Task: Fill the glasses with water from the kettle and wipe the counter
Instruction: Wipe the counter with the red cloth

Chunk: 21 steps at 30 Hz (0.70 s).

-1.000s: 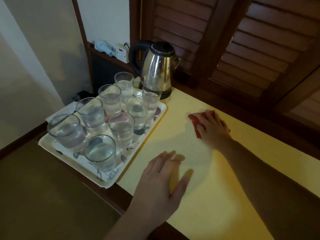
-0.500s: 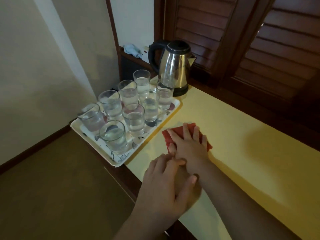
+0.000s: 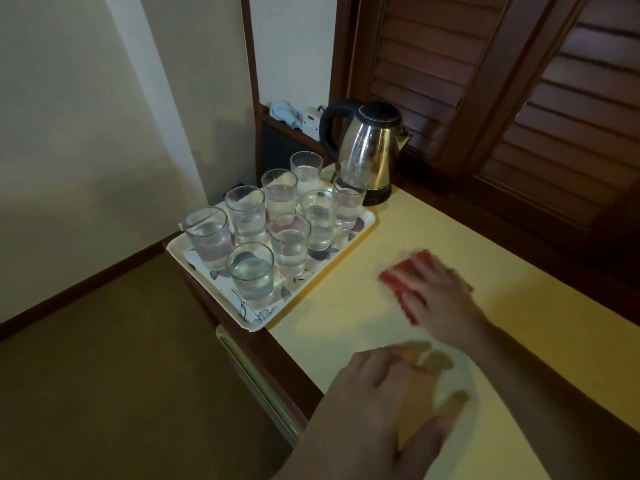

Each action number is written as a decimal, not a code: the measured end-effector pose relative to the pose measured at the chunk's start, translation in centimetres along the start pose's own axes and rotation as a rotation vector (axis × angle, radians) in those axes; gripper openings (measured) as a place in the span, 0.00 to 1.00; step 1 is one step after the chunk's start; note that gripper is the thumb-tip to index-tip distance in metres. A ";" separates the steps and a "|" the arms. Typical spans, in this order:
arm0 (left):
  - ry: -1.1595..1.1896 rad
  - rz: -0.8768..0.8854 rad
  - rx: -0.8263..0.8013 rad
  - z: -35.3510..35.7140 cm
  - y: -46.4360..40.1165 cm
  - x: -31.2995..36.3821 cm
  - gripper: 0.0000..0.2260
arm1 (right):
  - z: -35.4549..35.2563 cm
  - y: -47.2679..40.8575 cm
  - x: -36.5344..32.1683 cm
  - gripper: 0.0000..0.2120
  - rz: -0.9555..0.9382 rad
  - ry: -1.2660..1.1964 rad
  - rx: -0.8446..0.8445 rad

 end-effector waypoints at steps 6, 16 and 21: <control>0.078 -0.040 0.062 -0.3 -2.0 -0.8 0.20 | -0.5 -2.5 -3.6 0.27 0.171 -0.091 0.097; 0.084 -0.220 0.119 3.9 -11.1 -7.1 0.13 | 2.6 17.0 2.6 0.25 -0.130 -0.009 0.002; -0.048 -0.115 -0.032 11.8 -15.2 -4.1 0.14 | -0.5 20.7 21.6 0.25 0.711 -0.143 0.239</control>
Point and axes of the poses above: each hand's wrist, its own y-axis away from the middle knuckle, its own z-axis out of the palm, x = y × z, the point moved 10 cm from there along -y, towards the middle knuckle, and after that the axes turned 2 degrees about x, right-handed, at the moved point
